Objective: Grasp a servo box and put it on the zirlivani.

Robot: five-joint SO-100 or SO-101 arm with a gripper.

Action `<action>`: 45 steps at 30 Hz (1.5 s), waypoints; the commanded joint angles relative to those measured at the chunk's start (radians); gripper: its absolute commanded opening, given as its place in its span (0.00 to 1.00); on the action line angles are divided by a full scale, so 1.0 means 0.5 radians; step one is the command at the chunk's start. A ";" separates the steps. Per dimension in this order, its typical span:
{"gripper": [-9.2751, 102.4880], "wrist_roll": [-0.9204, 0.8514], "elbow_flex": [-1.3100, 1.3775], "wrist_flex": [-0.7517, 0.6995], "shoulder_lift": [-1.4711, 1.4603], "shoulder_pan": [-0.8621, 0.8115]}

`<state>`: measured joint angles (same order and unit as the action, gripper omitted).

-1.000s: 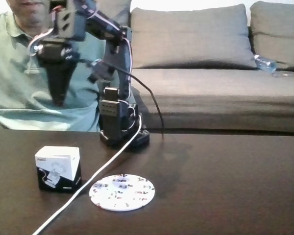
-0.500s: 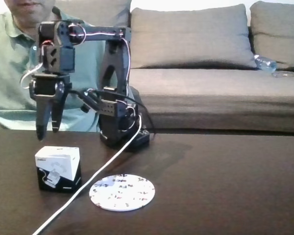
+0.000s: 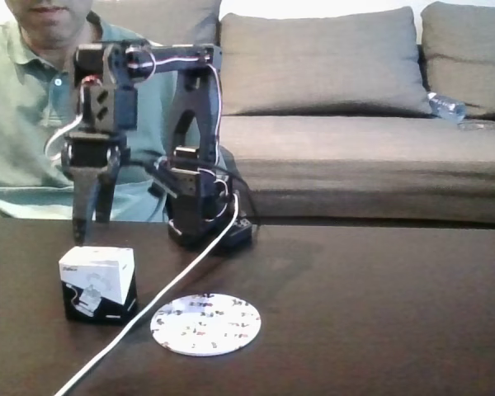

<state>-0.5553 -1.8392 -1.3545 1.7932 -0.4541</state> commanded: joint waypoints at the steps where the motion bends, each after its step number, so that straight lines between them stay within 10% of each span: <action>1: 0.43 0.012 -0.055 0.086 0.025 0.049; 22: 0.42 0.166 -0.699 0.853 0.025 0.009; 32: 0.21 0.276 -0.721 0.951 0.061 0.015; 45: 0.21 0.439 0.396 -0.267 0.423 0.144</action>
<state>-0.3497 -1.8193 -1.3530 1.8914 -0.4203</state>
